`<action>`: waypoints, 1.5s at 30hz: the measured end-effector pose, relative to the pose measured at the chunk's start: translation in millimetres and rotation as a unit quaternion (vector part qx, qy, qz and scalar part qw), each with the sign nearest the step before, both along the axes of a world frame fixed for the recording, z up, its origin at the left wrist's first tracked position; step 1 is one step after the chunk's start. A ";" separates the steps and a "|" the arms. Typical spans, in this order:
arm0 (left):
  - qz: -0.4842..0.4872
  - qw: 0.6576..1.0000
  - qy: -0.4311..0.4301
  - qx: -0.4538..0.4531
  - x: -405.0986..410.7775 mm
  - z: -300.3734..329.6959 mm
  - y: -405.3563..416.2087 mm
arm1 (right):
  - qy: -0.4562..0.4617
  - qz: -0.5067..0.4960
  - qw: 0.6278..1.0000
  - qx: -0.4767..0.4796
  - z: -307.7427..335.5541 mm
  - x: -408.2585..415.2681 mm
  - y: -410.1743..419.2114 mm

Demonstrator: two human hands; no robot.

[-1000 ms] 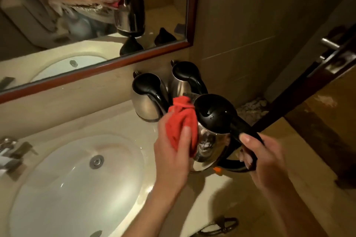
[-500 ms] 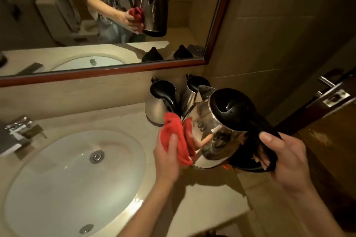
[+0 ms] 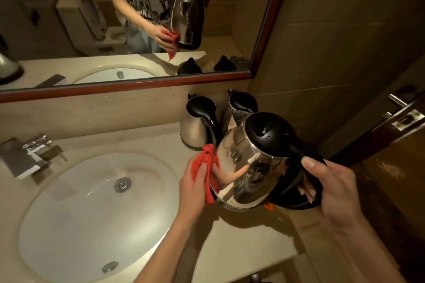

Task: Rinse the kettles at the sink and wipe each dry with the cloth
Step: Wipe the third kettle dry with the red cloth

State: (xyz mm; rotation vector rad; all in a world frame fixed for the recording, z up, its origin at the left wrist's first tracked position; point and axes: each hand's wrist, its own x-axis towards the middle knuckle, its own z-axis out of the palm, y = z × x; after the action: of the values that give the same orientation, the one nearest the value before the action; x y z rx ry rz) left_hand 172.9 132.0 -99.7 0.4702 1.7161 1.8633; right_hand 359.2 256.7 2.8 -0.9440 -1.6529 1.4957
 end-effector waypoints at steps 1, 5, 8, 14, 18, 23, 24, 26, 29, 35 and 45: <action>0.024 1.000 -0.017 -0.006 6.2 -3.2 -0.1 | -0.009 -0.001 1.000 -0.003 -1.0 -1.3 0.4; 0.127 0.992 -0.003 -0.005 37.8 7.5 2.2 | -0.012 -0.003 1.000 -0.009 -7.0 -9.0 0.3; 0.167 0.985 0.028 0.017 58.7 34.2 2.2 | -0.013 -0.003 1.000 0.010 -11.3 -16.2 -0.3; 0.102 0.957 0.244 0.115 31.5 87.6 20.7 | -0.016 0.009 0.999 0.034 -11.3 -27.5 -2.4; -0.066 0.816 0.571 0.062 14.6 107.9 36.4 | 0.014 0.021 0.999 0.022 -13.1 -36.7 -2.5; -0.080 0.723 0.682 0.070 15.9 87.0 24.9 | 0.036 0.056 0.998 0.014 -20.1 -37.8 -0.5; -0.070 0.726 0.682 0.062 11.7 85.1 21.1 | 0.029 0.064 0.998 0.011 -19.7 -37.4 -0.9; -0.069 0.745 0.664 0.010 4.4 93.9 20.3 | 0.022 0.065 0.998 0.013 -19.3 -37.8 -2.0; -0.113 0.740 0.657 -0.090 8.7 123.2 41.8 | 0.011 0.071 0.997 0.017 -17.9 -40.6 -5.7; -0.069 0.719 0.684 -0.104 19.5 121.8 50.8 | -0.005 0.048 0.999 0.005 -16.4 -46.1 -2.9; 0.100 0.919 0.381 0.035 26.8 44.2 5.3 | -0.021 0.035 0.999 0.015 -15.9 -46.7 5.9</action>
State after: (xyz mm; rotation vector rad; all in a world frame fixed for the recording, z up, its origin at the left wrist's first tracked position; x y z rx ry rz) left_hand 199.7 137.3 -55.5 1.2152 2.2487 2.0355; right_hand 312.5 262.6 -13.1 -0.9156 -1.7490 1.5021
